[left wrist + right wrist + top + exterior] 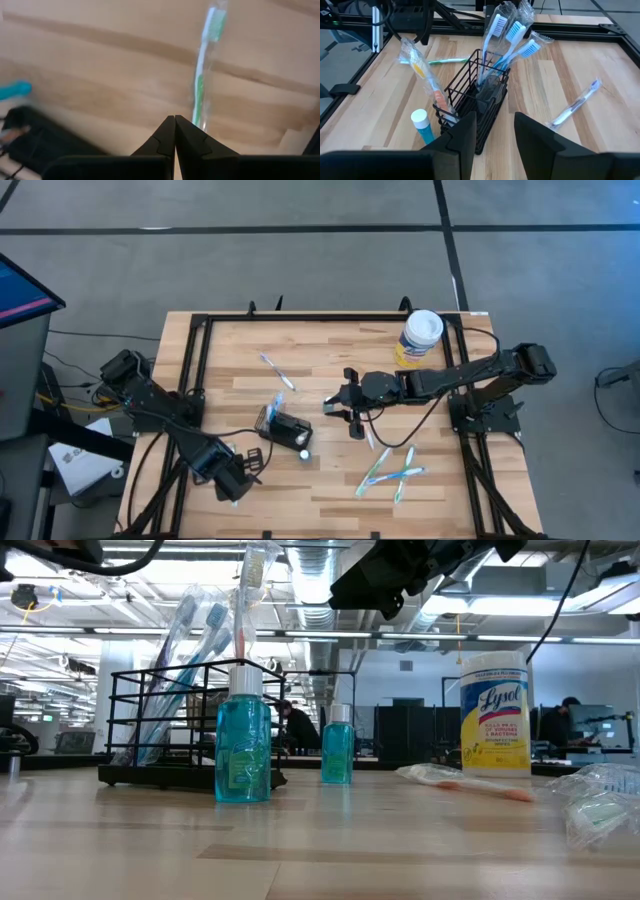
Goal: Pick & Place toothbrushing station
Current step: Put the left green toothbrush into the left compartment of the wire organizer
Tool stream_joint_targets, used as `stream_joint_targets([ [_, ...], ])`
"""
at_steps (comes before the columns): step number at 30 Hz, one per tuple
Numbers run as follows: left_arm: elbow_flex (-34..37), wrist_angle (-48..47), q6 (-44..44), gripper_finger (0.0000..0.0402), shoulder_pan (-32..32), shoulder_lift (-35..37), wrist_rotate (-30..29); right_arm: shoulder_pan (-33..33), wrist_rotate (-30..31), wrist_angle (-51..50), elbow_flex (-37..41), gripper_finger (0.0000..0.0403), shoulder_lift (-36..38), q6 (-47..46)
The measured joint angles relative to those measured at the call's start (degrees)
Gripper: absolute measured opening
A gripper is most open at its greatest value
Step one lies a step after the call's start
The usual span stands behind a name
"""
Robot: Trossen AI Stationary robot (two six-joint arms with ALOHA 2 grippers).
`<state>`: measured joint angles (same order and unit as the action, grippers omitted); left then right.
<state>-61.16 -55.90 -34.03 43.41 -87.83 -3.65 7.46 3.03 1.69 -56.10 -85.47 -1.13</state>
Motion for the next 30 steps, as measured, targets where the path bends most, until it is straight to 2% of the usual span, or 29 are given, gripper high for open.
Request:
stream_joint_targets([
  [7, 4.0, 3.4, 0.1, 0.0001, 0.0, 0.0, 3.7, 0.0, 0.0, 0.0, 0.0, 0.0123, 0.0, 0.0],
  [13, 7.8, 13.1, 3.2, 0.0001, 0.0, 0.0, 8.4, 0.0, 0.0, 0.0, 0.0, 0.0121, 0.0, 0.0],
  [30, 13.2, 19.9, 4.6, 0.0002, -0.1, 0.0, 10.0, 0.0, 0.0, 0.0, 0.0, 0.0122, 0.0, 0.0],
])
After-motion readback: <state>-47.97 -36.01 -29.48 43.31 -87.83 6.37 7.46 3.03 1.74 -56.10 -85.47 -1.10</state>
